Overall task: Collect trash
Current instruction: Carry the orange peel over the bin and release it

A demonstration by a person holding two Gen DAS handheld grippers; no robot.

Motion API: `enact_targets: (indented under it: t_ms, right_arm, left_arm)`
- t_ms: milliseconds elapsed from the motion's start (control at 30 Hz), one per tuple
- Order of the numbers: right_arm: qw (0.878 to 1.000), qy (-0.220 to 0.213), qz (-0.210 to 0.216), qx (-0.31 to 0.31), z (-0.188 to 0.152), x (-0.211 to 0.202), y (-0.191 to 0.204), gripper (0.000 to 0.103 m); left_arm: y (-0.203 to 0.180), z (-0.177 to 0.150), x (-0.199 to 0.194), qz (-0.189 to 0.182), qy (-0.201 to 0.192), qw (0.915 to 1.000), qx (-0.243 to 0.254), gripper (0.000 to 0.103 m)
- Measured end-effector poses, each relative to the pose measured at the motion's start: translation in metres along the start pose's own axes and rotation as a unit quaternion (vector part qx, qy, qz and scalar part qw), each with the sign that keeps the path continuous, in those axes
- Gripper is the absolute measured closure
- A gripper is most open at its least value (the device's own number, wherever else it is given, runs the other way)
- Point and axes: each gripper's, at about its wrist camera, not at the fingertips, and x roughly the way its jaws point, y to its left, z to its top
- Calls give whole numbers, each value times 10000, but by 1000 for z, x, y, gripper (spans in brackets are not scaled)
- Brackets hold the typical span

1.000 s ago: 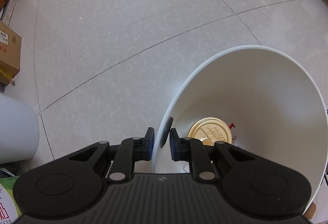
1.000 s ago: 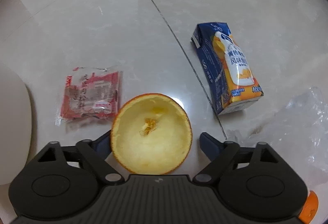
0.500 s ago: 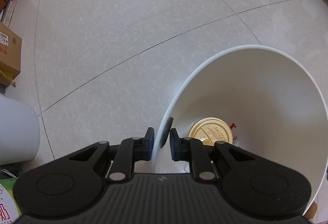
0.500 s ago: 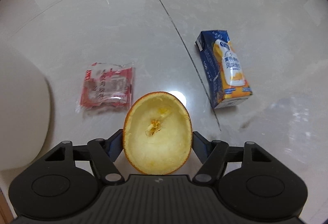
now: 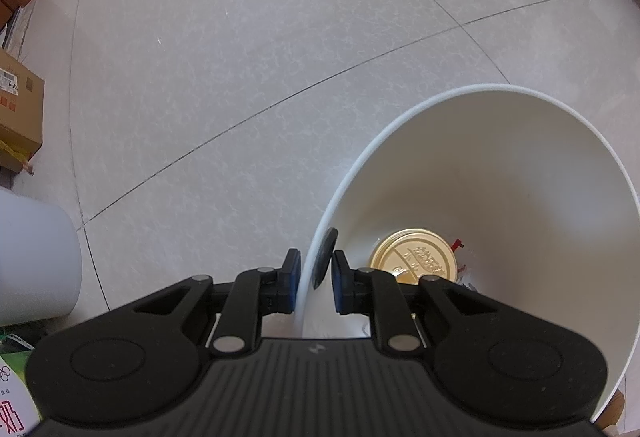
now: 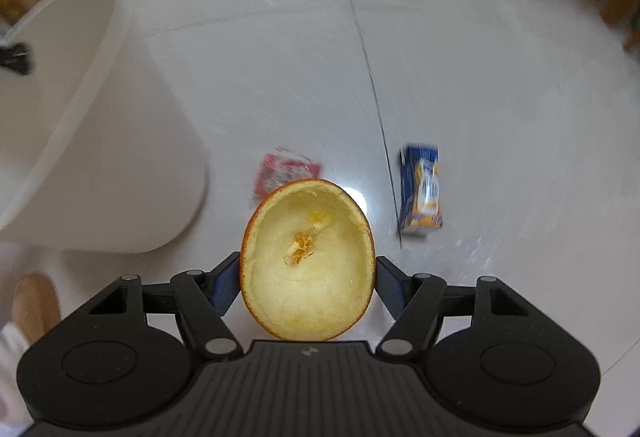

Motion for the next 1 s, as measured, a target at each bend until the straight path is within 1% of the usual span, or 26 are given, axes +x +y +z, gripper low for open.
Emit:
enact_targets:
  t_ms: [100,233,367,500,633,700,733,767,800,900,1000]
  right_arm:
    - [9993,-221,98,-298,11,-38,15,29]
    - [9956,-559,389,-650,31,-83,42,29]
    - [9894,-818,672,-993,52,-108,72,29]
    - [9831,-985,907,-1246,67,-114,100,29]
    - [9802,-1005,1042,-1353,78,-104,116,29]
    - [9786,-1010,1094,-1421,79,-105,125,27]
    - [9783,-1016,1089,-1443,80,-105,128,24]
    - [9779,-1043,1092,-1447,79,-108,129,19]
    - [9774,-1089,1111,-1431,79,-109,129,18]
    - [9781,-1116,1198,-1285,81,-113,123,16]
    - [9800,-1132,1175,-1143,83,-113,115,15]
  left_arm:
    - [0,0,0,6,2,10000,-5,88]
    - [-1,0,0,8,1,10000,-9,88]
    - [-2,1,0,17,5,10000,-7,88]
    - [-2,1,0,29,1,10000,-26,88]
    - [-4,0,0,57,-12,10000,-2,88]
    - [-3,-1,0,45,-5,10000,-23,88]
    - [-3,-1,0,46,-3,10000,-29,88]
    - [-3,-1,1,48,-4,10000,-21,88]
    - [-3,0,0,49,-5,10000,-19,88]
    - [-3,0,0,48,-6,10000,-21,88]
    - [-4,-1,0,60,-7,10000,-30,88]
